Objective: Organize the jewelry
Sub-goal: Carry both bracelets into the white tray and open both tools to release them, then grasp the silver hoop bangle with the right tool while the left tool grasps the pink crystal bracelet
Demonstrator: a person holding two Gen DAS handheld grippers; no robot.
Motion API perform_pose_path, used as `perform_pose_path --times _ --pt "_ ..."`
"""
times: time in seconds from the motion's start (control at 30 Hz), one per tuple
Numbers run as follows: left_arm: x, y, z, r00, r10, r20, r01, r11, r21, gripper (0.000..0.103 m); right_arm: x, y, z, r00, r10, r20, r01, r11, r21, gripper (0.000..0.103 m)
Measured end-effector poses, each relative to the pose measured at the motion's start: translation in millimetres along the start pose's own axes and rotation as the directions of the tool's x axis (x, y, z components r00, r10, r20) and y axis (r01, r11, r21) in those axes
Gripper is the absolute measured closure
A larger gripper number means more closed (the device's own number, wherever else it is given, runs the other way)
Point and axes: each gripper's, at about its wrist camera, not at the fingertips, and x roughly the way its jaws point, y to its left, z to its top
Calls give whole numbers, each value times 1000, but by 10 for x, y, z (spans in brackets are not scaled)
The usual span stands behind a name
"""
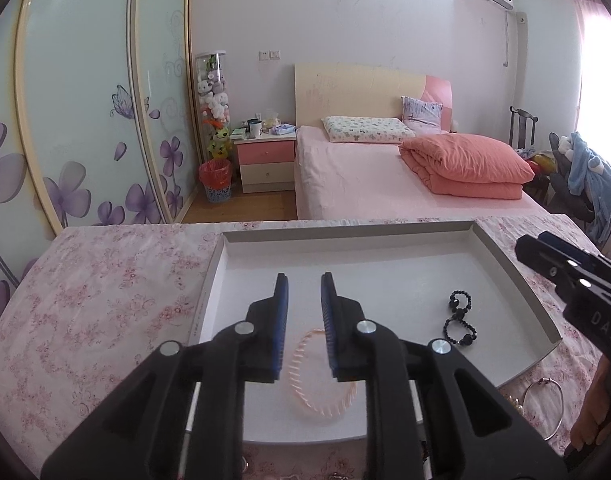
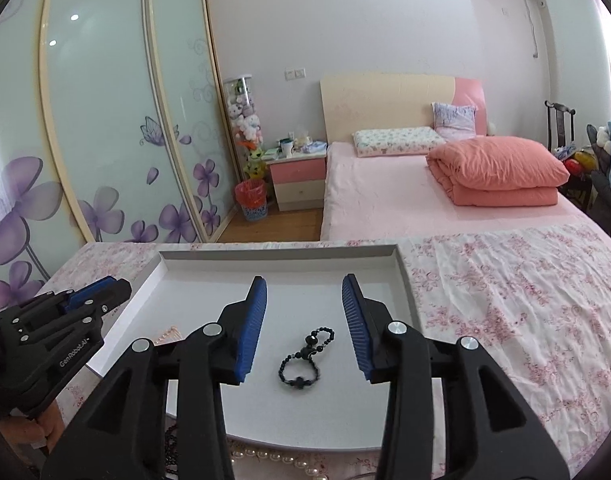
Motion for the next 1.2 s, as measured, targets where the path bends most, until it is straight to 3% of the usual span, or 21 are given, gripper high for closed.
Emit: perform_pose_path --times 0.43,0.7,0.87,1.2 --pt "-537 347 -80 998 11 56 -8 999 -40 77 -422 -32 -112 1000 -22 11 23 1000 -13 62" --pt "-931 536 -491 1000 1 31 0 1000 -23 66 -691 -137 -487 994 -61 -88 59 998 -28 62" --pt "-1070 629 -772 1000 -4 -6 4 999 -33 53 -676 -296 -806 972 -98 -211 98 995 -9 55" --pt "-1113 763 -1011 999 -12 -52 10 998 -54 43 -490 -367 -1100 918 -123 -377 112 992 -51 33"
